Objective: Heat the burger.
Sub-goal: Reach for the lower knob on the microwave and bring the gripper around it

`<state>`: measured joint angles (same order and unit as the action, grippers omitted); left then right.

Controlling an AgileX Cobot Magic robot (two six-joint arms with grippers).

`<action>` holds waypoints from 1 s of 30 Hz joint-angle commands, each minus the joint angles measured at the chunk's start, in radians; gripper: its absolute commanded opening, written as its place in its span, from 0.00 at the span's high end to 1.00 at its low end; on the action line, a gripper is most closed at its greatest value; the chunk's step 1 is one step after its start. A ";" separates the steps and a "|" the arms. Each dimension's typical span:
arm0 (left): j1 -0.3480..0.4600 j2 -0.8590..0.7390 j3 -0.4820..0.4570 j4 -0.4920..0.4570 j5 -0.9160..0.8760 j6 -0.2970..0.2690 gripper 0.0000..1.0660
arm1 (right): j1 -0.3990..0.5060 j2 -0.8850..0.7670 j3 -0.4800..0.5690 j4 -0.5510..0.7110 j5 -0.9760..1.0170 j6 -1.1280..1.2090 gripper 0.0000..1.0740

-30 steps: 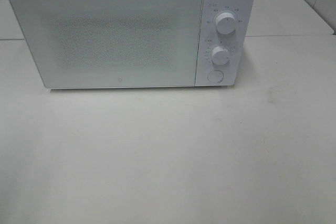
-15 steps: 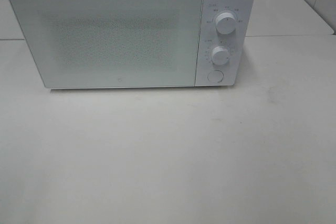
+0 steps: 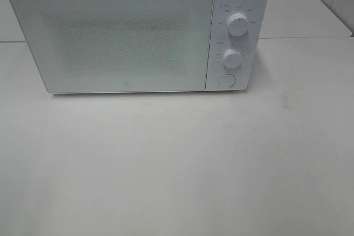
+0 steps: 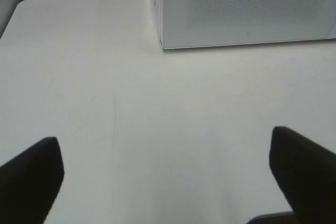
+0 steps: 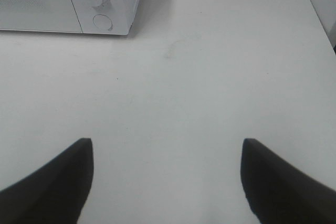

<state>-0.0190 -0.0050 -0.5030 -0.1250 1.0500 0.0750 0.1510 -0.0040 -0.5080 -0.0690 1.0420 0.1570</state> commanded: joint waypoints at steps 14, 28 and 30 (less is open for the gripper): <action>0.002 -0.024 0.003 -0.001 -0.013 -0.005 0.06 | -0.008 -0.017 -0.001 0.001 -0.004 -0.011 0.30; 0.002 -0.024 0.003 -0.001 -0.013 -0.005 0.06 | -0.008 -0.011 -0.026 0.001 -0.049 -0.011 0.30; 0.002 -0.024 0.003 -0.001 -0.013 -0.005 0.06 | -0.008 0.003 -0.026 0.001 -0.079 -0.012 0.30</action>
<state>-0.0190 -0.0050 -0.5030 -0.1250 1.0500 0.0750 0.1510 -0.0040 -0.5230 -0.0690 0.9930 0.1570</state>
